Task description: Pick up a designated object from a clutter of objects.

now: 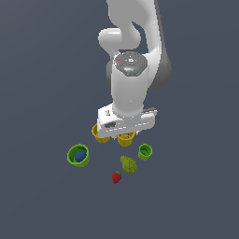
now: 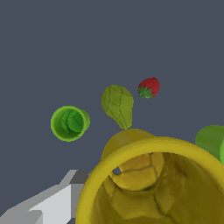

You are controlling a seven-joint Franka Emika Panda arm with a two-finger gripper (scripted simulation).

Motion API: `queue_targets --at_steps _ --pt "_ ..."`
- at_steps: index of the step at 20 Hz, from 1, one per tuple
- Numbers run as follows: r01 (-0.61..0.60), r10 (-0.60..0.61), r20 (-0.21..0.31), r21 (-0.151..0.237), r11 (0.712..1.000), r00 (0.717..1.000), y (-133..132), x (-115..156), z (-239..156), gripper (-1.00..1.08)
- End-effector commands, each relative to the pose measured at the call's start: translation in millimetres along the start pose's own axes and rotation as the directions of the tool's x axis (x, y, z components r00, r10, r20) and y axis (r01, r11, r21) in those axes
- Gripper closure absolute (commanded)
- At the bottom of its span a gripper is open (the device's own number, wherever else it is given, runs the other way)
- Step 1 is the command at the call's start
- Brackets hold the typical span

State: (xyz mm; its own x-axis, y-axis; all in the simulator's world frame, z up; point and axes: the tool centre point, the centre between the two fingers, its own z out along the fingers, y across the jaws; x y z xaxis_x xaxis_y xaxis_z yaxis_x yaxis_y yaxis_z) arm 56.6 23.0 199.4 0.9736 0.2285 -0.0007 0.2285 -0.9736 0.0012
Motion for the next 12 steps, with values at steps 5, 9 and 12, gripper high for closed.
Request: queue_targets --at_steps 5,9,12 --pt "0.0 0.0 -0.001 0.0 1.0 1.0 -29.9 19.8 -68.0 1.08" --pt "0.0 0.0 -0.001 0.0 1.0 1.0 -47.4 32.2 -107.5 1.08" --pt "0.0 0.0 -0.001 0.0 1.0 1.0 -59.2 41.0 -134.5 1.08"
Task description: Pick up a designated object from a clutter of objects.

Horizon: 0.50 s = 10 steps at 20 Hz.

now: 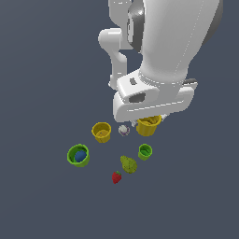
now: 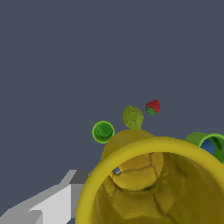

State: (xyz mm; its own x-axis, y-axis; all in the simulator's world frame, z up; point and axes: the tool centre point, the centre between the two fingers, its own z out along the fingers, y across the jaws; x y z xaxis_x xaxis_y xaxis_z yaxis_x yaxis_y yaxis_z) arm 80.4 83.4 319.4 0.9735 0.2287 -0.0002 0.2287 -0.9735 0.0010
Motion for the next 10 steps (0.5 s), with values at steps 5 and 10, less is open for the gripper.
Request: queue_targets --at_steps 5,10 --pt "-0.001 0.001 0.0 0.0 1.0 1.0 -22.9 17.1 -52.5 1.08" --pt "-0.001 0.001 0.0 0.001 1.0 1.0 -36.1 28.2 -83.3 1.08"
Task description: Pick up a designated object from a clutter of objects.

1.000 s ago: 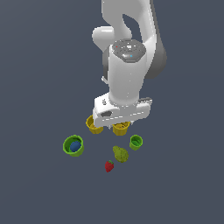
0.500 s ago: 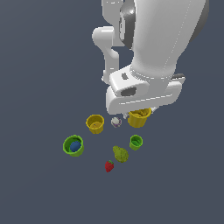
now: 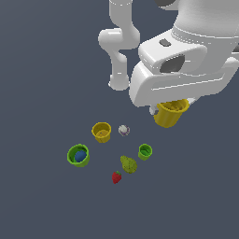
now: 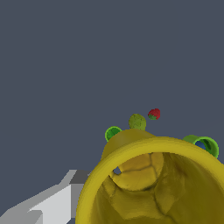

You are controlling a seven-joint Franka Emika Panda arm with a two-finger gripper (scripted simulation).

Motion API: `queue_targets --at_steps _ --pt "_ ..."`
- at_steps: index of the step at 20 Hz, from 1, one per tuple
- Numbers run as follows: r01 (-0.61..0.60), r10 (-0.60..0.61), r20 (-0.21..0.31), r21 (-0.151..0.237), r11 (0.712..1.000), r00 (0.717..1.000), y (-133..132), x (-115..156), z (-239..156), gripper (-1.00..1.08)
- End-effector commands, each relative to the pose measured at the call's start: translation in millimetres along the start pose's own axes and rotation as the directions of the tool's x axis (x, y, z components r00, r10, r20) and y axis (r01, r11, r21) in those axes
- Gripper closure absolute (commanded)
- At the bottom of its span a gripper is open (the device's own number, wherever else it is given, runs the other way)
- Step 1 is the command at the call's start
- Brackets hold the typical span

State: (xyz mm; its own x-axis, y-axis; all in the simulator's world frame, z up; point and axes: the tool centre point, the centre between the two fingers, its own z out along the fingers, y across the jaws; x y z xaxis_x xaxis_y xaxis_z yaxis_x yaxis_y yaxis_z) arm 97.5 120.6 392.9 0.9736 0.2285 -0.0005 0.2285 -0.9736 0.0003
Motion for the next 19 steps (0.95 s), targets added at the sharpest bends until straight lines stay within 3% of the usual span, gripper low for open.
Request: queue_targets --at_steps 1,19 --pt "-0.001 0.001 0.0 0.0 1.0 1.0 -6.0 4.9 -14.6 1.08" --pt "0.0 0.0 0.0 0.0 1.0 1.0 -21.2 19.8 -49.7 1.08"
